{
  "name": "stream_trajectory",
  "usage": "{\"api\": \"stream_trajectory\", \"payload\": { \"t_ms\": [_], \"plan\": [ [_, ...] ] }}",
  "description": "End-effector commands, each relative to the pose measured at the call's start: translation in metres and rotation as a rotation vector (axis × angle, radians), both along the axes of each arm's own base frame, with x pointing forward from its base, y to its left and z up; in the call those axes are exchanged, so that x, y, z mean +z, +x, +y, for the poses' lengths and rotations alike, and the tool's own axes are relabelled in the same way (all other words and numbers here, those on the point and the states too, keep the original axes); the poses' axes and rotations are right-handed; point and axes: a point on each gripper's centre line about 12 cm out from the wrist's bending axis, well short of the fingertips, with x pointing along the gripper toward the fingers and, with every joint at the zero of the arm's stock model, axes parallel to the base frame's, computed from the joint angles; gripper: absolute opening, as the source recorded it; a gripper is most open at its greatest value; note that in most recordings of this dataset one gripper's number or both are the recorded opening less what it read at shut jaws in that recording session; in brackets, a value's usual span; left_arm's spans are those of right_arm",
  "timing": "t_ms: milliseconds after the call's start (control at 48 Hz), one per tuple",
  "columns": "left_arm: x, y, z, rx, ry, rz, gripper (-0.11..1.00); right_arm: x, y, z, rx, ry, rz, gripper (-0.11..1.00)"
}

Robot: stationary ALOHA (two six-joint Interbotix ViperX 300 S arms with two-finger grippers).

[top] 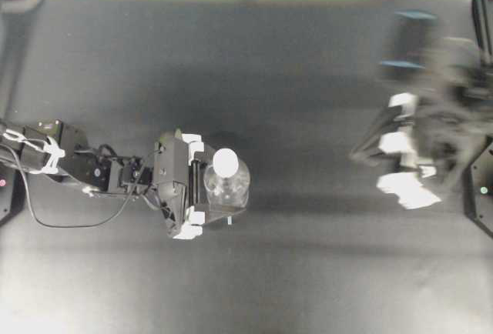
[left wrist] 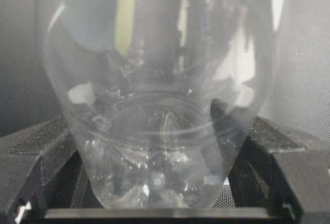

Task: Open the bottle cap by holding the bottle with the left arm and twisting the cap with the right arm.
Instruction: 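Bring the right gripper over the white cap from above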

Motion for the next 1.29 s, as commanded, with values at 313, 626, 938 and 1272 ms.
{"api": "stream_trajectory", "payload": {
  "t_ms": [313,626,938,1272],
  "plan": [
    [-0.002,-0.001,-0.004,-0.012,0.002,0.011,0.81,0.025,0.098,-0.001,-0.131,0.106,0.164,0.85],
    [-0.001,-0.001,-0.004,-0.011,0.000,0.009,0.81,0.005,0.153,-0.010,-0.311,0.170,0.235,0.82],
    [-0.002,-0.001,-0.004,-0.012,0.002,0.011,0.81,-0.021,0.162,-0.010,-0.316,0.155,0.295,0.82],
    [-0.001,-0.001,-0.003,-0.010,0.002,0.009,0.81,-0.040,0.167,-0.005,-0.306,0.143,0.342,0.73]
  ]
}}
